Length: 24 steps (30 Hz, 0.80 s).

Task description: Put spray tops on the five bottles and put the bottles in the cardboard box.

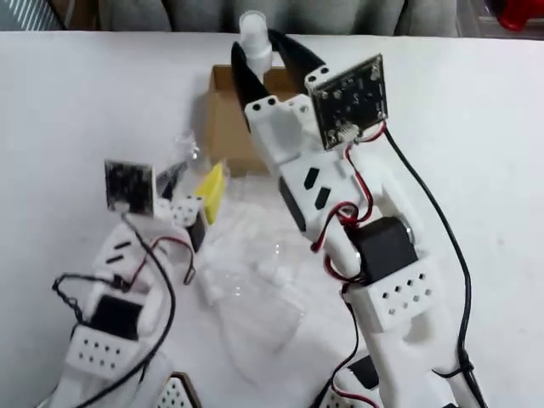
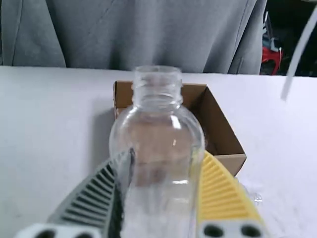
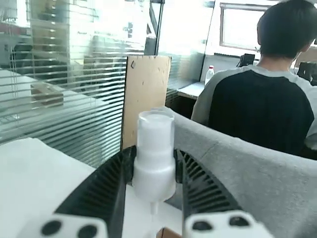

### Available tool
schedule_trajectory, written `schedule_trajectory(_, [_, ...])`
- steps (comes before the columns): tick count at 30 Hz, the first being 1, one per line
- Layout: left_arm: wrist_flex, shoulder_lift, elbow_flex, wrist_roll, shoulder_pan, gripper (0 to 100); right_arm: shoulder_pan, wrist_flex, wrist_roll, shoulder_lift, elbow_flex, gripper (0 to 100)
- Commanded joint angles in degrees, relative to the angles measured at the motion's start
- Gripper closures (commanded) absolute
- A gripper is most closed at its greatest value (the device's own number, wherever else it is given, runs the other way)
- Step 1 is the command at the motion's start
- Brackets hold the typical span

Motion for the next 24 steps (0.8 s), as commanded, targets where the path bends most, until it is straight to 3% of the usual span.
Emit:
schedule_trajectory(1, [-1.9, -10.9, 4.0, -0.4, 1.0, 98, -0.4, -4.0, -4.8, -3.3, -0.4, 98.3])
schedule_trajectory(5, [-1.9, -16.9, 9.8, -8.0, 5.5, 98, -0.6, -4.3, -17.2, -6.1, -0.4, 98.3])
schedule_trajectory(8, [-2.4, -20.6, 12.7, -13.6, 10.7, 98, -0.6, -4.1, -17.8, -6.6, -0.4, 98.3])
schedule_trajectory(11, [-2.4, -24.7, 14.8, -14.8, 14.2, 98, -0.6, -3.9, -17.8, -5.7, -0.4, 98.3])
schedule_trajectory(24, [-6.8, -29.2, 19.6, -14.7, 8.1, 98, -4.2, -3.9, -17.8, -4.5, 1.2, 98.3])
